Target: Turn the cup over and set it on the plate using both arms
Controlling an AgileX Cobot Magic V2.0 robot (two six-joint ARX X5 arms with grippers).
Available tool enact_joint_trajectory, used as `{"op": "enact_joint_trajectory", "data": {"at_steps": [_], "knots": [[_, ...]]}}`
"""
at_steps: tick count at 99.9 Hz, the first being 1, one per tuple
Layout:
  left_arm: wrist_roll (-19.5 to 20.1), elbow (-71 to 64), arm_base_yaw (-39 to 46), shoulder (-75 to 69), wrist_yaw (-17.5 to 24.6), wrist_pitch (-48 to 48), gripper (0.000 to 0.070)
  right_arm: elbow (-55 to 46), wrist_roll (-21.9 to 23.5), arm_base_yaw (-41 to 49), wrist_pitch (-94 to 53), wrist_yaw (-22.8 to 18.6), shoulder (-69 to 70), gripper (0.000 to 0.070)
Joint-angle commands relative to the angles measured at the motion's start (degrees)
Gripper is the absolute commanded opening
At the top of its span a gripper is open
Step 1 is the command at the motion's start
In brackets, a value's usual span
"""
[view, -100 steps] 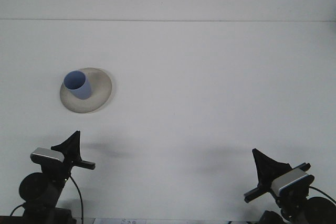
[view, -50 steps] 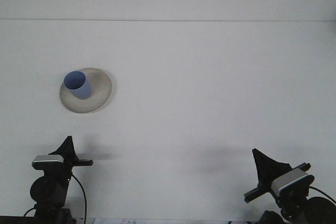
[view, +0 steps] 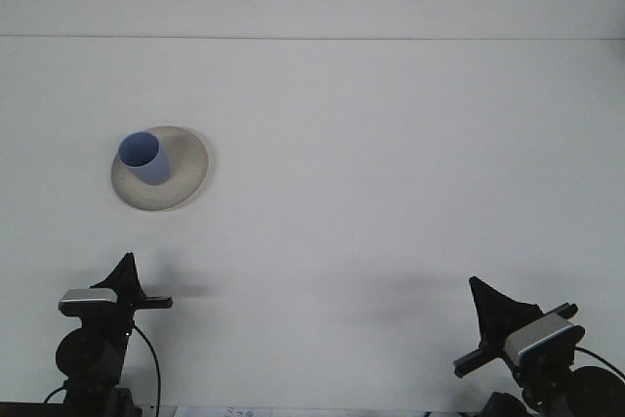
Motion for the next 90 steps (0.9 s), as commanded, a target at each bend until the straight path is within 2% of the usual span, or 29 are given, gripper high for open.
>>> {"op": "enact_joint_trajectory", "data": {"at_steps": [1,33,46,57,70,82,90], "knots": [[-0.3,-1.1,0.1,-0.1,-0.1,0.7,0.0012,0.3,-0.3,0.6,0.6,0.0,0.0,0.0006],[-0.3,-1.1,0.1,-0.1,-0.1,0.7,0.0012,0.3,-0.3,0.3,0.6,0.0,0.0,0.0006],[-0.3,-1.1,0.1,-0.1,-0.1,0.7,0.0012,-0.4,-2.8,-6.3,1.1,-1.2,-0.1,0.0006],[-0.3,-1.1,0.1,-0.1,-0.1,0.7,0.0012,-4.6,-6.2,-16.8,5.9,-7.2,-1.1,0.0006],[-0.3,-1.1,0.1,-0.1,-0.1,0.7,0.0012,-15.0,-10.2,-29.7,17.6,-18.3,-5.2,0.0006],[-0.3,-1.1,0.1,-0.1,-0.1,0.7,0.0012,-25.8,-9.0,-40.3,27.1,-27.5,-9.4,0.0006],[-0.3,-1.1,0.1,-0.1,-0.1,0.7,0.0012,-30.7,-6.5,-45.0,30.3,-30.2,-10.1,0.0006]]}}
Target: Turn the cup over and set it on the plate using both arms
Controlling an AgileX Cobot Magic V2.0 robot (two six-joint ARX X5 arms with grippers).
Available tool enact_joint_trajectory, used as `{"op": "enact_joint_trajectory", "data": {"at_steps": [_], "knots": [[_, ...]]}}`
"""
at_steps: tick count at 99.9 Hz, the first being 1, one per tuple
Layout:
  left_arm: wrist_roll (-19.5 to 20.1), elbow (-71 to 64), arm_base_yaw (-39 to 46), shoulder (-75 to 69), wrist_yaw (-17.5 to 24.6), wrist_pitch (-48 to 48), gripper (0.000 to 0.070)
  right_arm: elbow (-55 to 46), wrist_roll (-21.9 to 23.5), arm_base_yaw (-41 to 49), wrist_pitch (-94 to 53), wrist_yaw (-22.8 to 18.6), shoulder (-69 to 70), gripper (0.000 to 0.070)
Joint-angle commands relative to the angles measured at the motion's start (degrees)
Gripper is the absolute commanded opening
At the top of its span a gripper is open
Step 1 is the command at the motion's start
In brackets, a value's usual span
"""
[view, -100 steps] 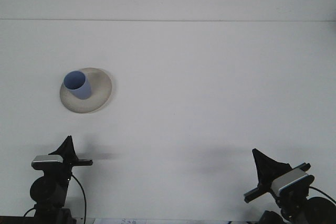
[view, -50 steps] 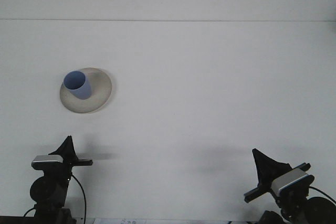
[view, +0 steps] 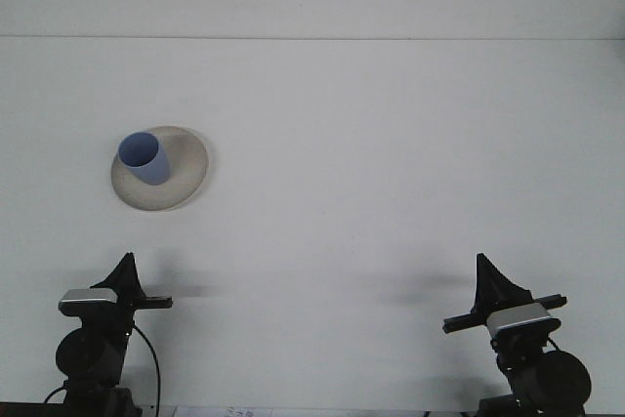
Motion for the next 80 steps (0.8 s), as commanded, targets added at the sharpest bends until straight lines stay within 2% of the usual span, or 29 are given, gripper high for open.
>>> {"op": "enact_joint_trajectory", "data": {"at_steps": [1,28,80], "knots": [[-0.3,-1.1,0.1,-0.1,-0.1,0.7,0.0012,-3.1,2.0,-3.0,2.5,-1.6,0.0,0.0006],[-0.3,-1.1,0.1,-0.1,-0.1,0.7,0.0012,-11.5,3.6,-6.4,9.4,-1.3,0.0,0.0006],[-0.3,-1.1,0.0,-0.1,-0.1,0.7,0.0012,-11.5,4.8,-6.7,8.4,-1.0,0.0,0.0006]]}}
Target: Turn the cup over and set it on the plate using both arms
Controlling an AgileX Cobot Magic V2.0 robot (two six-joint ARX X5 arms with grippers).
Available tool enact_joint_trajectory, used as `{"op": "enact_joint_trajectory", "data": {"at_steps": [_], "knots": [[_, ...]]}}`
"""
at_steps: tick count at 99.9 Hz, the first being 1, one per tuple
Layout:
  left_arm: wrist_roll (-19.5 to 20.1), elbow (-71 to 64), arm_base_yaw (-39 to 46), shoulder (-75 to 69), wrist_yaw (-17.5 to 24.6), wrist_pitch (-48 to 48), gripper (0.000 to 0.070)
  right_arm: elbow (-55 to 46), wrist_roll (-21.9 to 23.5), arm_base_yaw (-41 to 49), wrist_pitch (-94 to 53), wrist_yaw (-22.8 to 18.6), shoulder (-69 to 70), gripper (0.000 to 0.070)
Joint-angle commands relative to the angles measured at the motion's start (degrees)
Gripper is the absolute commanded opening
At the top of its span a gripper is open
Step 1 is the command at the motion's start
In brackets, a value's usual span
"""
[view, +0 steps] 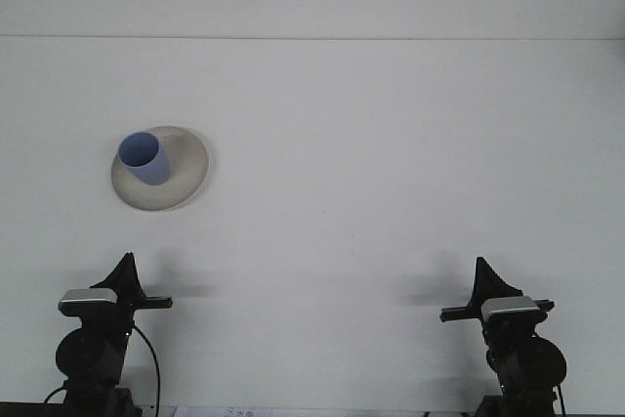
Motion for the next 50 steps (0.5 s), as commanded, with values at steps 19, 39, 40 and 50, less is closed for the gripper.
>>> {"op": "enact_joint_trajectory", "data": {"at_steps": [19,39,40,50], "knots": [[-0.3,-1.1,0.0,-0.1,-0.1,0.7,0.0012,-0.1,0.8,0.0,1.9,0.0,0.0,0.0006],[-0.3,-1.1,0.0,-0.1,-0.1,0.7,0.0012,-0.1,0.8,0.0,1.9,0.0,0.0,0.0006],[-0.3,-1.1,0.0,-0.1,-0.1,0.7,0.0012,-0.1,0.8,0.0,1.9,0.0,0.0,0.0006],[-0.3,-1.1,0.0,-0.1,-0.1,0.7,0.0012,-0.1,0.8,0.0,1.9,0.0,0.0,0.0006]]}}
